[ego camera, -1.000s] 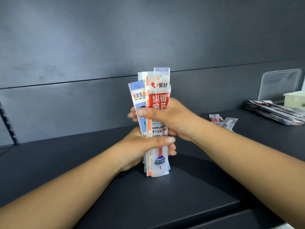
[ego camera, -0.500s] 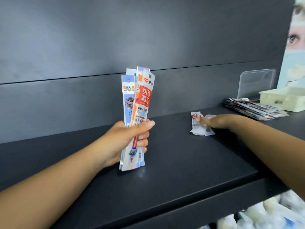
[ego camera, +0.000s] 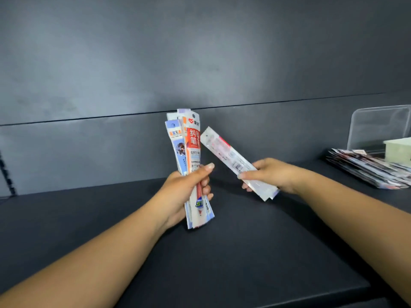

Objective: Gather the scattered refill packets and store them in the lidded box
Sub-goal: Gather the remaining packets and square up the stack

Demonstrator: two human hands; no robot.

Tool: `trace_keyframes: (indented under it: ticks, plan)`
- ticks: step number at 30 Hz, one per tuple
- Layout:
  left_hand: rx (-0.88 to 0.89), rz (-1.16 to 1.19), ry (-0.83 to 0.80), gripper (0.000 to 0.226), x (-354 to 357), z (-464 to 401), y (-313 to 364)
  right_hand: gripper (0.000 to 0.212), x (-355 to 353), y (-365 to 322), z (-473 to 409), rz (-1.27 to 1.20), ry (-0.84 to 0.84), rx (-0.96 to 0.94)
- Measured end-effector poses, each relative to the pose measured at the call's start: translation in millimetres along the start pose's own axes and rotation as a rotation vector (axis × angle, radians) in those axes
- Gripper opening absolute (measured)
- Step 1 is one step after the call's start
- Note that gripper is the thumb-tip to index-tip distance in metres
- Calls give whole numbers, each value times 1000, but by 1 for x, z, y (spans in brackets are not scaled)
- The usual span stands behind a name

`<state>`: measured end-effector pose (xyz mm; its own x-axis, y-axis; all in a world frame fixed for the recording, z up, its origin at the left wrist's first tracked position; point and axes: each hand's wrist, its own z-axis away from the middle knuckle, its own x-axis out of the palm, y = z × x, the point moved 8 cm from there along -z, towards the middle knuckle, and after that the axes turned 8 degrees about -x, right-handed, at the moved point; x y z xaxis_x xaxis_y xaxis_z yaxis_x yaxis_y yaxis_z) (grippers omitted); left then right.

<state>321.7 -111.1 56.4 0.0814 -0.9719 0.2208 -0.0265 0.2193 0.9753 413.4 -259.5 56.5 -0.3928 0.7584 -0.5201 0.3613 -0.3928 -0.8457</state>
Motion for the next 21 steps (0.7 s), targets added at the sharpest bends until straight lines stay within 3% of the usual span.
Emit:
trace_keyframes:
  ticks: [3,5,8,16,21]
  plan:
    - [57,67,15,18,-14,-2,8,11,19,-32,13,-450,-22,-150]
    - [73,74,-68,25,-8,2,15,13,41,-48,23,-502,-127,-204]
    - [94,6,-176,38,13,15,18,17,71,-58,33,-436,-263,-275]
    - [160,-38,-114,44,16,24,23,2,81,-68,36,-22,-223,-422]
    - [287,-113,-42,30,15,32,40,33,79,-66,37,134,-228,-391]
